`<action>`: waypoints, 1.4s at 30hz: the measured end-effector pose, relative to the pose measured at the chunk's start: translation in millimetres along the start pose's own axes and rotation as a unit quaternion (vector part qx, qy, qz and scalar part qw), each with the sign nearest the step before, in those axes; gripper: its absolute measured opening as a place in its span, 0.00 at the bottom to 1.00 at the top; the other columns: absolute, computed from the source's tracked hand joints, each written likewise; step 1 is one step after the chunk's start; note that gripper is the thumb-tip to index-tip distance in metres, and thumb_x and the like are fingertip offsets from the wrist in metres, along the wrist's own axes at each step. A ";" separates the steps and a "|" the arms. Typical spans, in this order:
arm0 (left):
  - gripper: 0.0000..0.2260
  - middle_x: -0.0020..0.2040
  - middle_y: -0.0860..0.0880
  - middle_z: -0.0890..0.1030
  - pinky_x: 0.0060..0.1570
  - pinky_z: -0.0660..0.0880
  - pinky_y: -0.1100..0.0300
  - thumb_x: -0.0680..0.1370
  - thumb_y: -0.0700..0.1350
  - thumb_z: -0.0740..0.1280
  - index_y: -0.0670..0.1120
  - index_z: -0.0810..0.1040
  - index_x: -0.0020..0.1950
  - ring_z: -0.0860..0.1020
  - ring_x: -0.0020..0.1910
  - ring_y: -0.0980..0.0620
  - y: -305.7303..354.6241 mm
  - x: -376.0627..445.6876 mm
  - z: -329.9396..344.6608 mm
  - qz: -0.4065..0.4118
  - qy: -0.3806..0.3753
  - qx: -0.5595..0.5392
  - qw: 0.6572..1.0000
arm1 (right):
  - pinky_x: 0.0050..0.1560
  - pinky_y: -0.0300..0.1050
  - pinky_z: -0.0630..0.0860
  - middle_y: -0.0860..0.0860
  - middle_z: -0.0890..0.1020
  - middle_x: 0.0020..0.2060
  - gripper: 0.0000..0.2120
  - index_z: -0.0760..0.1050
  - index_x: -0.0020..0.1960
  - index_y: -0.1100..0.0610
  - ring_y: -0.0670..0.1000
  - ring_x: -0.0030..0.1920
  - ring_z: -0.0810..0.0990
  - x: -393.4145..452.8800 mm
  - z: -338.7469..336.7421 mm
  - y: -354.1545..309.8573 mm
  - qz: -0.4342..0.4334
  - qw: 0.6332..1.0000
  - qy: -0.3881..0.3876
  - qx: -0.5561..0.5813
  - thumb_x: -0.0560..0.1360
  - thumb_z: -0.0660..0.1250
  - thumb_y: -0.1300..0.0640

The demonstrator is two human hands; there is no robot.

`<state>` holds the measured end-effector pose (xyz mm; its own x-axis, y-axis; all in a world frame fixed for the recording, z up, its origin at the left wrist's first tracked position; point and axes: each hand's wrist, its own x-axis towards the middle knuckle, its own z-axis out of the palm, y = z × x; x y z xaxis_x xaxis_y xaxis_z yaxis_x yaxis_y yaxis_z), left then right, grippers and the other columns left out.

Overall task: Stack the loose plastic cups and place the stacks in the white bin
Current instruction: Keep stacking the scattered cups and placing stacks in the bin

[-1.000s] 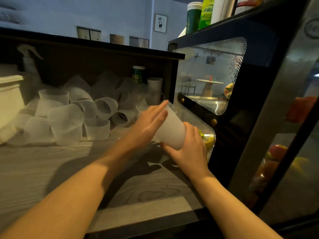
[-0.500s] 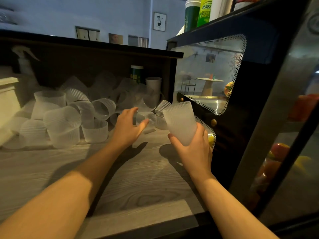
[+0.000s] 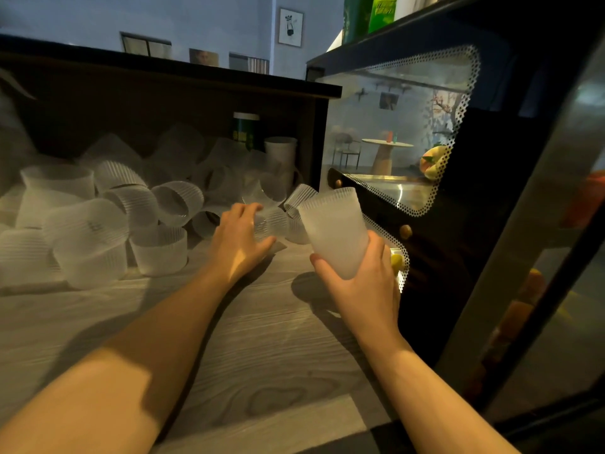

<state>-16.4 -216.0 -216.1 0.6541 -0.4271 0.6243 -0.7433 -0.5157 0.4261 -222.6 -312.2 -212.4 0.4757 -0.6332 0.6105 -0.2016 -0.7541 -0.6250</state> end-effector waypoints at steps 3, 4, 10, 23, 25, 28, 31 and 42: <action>0.27 0.62 0.46 0.71 0.57 0.69 0.58 0.75 0.55 0.72 0.46 0.71 0.70 0.71 0.60 0.49 6.7 -5.5 -7.3 -0.001 0.041 -0.082 0.996 | 0.47 0.48 0.76 0.46 0.67 0.57 0.38 0.59 0.68 0.49 0.47 0.54 0.69 -1.8 -1.4 -1.4 0.003 1.000 0.004 0.006 0.67 0.71 0.33; 0.26 0.61 0.47 0.71 0.56 0.70 0.58 0.75 0.55 0.71 0.47 0.71 0.69 0.72 0.59 0.50 9.2 -7.0 -10.5 -0.006 0.057 -0.112 0.992 | 0.47 0.47 0.75 0.46 0.68 0.57 0.38 0.59 0.68 0.49 0.46 0.54 0.69 -2.2 -2.2 -1.8 0.003 1.000 0.002 0.007 0.67 0.71 0.33; 0.23 0.61 0.51 0.72 0.54 0.79 0.45 0.76 0.64 0.62 0.58 0.70 0.69 0.75 0.58 0.52 18.6 -10.1 -36.9 -0.070 0.079 -0.302 0.947 | 0.44 0.40 0.69 0.48 0.69 0.58 0.38 0.60 0.68 0.49 0.47 0.54 0.70 -4.0 -2.8 -3.7 0.000 0.999 -0.016 0.032 0.67 0.72 0.36; 0.24 0.63 0.51 0.77 0.59 0.75 0.51 0.75 0.63 0.58 0.55 0.75 0.68 0.76 0.61 0.54 44.6 -21.3 -95.7 -0.018 0.037 -0.392 0.919 | 0.53 0.47 0.73 0.49 0.73 0.58 0.39 0.65 0.69 0.52 0.50 0.57 0.72 -7.3 -1.0 -11.6 -0.108 0.993 -0.030 -0.045 0.64 0.77 0.41; 0.25 0.62 0.56 0.76 0.57 0.71 0.60 0.75 0.63 0.58 0.56 0.74 0.69 0.74 0.60 0.61 44.9 -25.5 -92.0 0.008 0.008 -0.361 0.932 | 0.53 0.46 0.72 0.50 0.73 0.59 0.40 0.65 0.70 0.53 0.50 0.57 0.72 -8.3 0.4 -13.5 -0.124 0.989 -0.037 -0.069 0.64 0.77 0.43; 0.22 0.61 0.57 0.76 0.55 0.72 0.61 0.76 0.62 0.58 0.59 0.72 0.69 0.74 0.59 0.60 41.8 -27.4 -86.8 0.030 -0.004 -0.326 0.945 | 0.54 0.46 0.71 0.50 0.74 0.58 0.41 0.64 0.70 0.53 0.50 0.57 0.73 -9.0 1.9 -13.4 -0.131 0.987 -0.031 -0.088 0.63 0.77 0.43; 0.23 0.61 0.54 0.77 0.56 0.75 0.57 0.77 0.61 0.58 0.57 0.73 0.70 0.75 0.59 0.55 43.6 -28.1 -88.0 0.038 -0.012 -0.328 0.944 | 0.53 0.47 0.72 0.51 0.74 0.57 0.41 0.65 0.69 0.53 0.51 0.56 0.74 -10.2 -0.1 -13.1 -0.136 0.986 -0.020 -0.089 0.62 0.78 0.43; 0.30 0.67 0.58 0.69 0.52 0.63 0.73 0.75 0.69 0.45 0.62 0.66 0.73 0.68 0.59 0.71 75.2 -47.9 -74.1 0.004 -0.146 -0.378 0.914 | 0.51 0.48 0.75 0.49 0.73 0.57 0.40 0.65 0.68 0.52 0.50 0.55 0.74 -11.2 -4.7 -14.3 -0.118 0.990 -0.036 -0.065 0.63 0.76 0.41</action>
<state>-114.0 -179.2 -165.4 0.5757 -0.6659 0.4745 -0.5601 0.1016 0.8222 -229.0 -295.1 -208.0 0.5820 -0.4261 0.6926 -0.1834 -0.8986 -0.3987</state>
